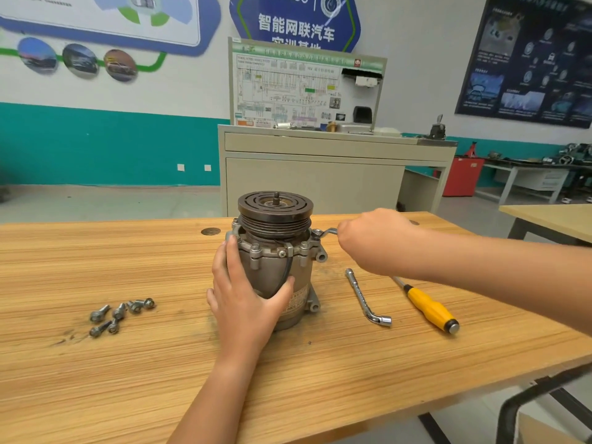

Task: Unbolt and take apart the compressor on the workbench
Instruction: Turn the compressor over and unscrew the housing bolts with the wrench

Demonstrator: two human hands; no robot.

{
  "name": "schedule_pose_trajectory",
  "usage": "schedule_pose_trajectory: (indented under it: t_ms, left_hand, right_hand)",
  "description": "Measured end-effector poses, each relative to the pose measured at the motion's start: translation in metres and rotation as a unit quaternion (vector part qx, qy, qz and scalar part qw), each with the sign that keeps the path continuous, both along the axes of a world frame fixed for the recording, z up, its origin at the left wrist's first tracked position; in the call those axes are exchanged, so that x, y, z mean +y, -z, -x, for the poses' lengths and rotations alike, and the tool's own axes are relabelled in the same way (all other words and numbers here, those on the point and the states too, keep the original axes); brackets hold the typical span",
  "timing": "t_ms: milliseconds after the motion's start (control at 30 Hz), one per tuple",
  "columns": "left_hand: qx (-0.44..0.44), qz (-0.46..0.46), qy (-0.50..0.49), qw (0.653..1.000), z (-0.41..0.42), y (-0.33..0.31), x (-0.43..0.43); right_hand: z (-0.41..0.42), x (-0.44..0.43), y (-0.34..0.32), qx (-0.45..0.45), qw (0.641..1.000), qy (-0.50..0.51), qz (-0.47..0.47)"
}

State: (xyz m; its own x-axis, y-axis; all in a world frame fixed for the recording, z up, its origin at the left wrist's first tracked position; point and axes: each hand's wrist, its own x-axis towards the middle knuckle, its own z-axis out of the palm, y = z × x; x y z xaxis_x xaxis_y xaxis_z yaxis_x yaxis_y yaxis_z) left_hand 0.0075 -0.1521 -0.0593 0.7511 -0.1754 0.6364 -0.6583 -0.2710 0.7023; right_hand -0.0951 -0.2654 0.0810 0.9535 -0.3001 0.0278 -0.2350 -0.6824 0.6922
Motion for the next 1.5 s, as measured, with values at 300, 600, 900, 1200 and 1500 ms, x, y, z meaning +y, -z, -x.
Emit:
schedule_pose_trajectory:
  t_ms: [300, 600, 900, 1200, 1500]
  left_hand:
    - [0.005, -0.005, 0.001, 1.000, 0.000, -0.001, 0.000]
    - [0.004, -0.009, 0.000, 1.000, -0.001, -0.001, 0.000]
    - [0.006, -0.005, -0.006, 1.000, -0.002, 0.000, -0.002]
    - [0.006, -0.004, -0.007, 1.000, -0.002, 0.000, -0.002]
    - [0.005, -0.007, 0.003, 1.000, 0.000, -0.001, 0.000]
  right_hand:
    - [-0.043, -0.057, 0.021, -0.132, 0.990, -0.048, -0.021]
    - [-0.052, -0.074, 0.031, -0.302, 0.935, -0.120, -0.140]
    - [0.018, -0.025, 0.025, -0.229, 0.968, -0.016, -0.102]
    - [0.000, 0.007, 0.006, -0.059, 0.998, 0.002, -0.010]
    - [-0.014, -0.060, 0.015, -0.080, 0.995, -0.028, -0.052]
